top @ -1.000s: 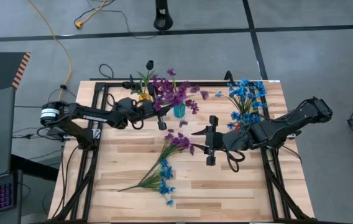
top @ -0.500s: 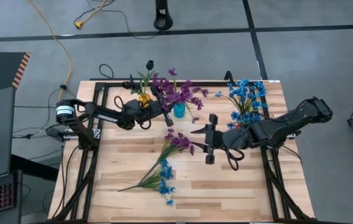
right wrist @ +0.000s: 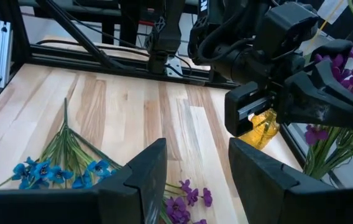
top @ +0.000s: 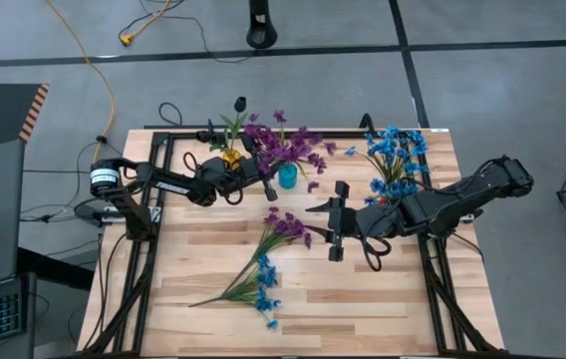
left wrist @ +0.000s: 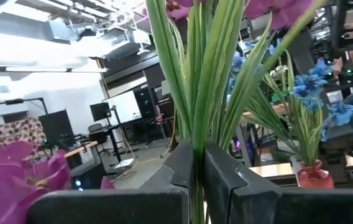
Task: Sort flowers into vase by color
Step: Put the bottom violet flower into the blue vase
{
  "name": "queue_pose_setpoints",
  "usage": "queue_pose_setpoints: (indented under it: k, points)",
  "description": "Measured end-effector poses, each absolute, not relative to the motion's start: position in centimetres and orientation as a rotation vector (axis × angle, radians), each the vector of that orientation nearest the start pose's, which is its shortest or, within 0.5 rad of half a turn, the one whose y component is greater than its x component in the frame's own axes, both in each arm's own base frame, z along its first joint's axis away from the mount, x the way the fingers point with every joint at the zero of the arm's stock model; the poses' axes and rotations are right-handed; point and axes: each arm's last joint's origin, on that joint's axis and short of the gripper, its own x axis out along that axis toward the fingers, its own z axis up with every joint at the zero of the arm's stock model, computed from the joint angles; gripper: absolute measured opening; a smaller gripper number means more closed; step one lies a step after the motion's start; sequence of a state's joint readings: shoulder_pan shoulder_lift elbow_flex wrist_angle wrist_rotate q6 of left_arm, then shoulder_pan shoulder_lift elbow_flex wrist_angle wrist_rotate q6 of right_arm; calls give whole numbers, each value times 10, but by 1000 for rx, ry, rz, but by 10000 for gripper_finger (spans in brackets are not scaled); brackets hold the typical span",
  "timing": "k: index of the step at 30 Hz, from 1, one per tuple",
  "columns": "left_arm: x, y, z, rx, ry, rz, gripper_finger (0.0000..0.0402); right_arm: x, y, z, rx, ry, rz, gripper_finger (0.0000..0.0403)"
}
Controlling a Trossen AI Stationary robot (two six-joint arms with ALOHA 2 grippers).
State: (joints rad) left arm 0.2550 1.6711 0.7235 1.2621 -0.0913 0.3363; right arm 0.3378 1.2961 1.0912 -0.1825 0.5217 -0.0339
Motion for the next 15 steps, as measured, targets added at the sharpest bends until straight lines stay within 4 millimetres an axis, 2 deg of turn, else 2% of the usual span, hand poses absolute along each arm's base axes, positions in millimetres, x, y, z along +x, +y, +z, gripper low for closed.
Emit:
queue_pose_setpoints:
  k: [15]
  points:
    - [319,89,228,325,-211,393,4,275,81,332,-194,353,-176,198]
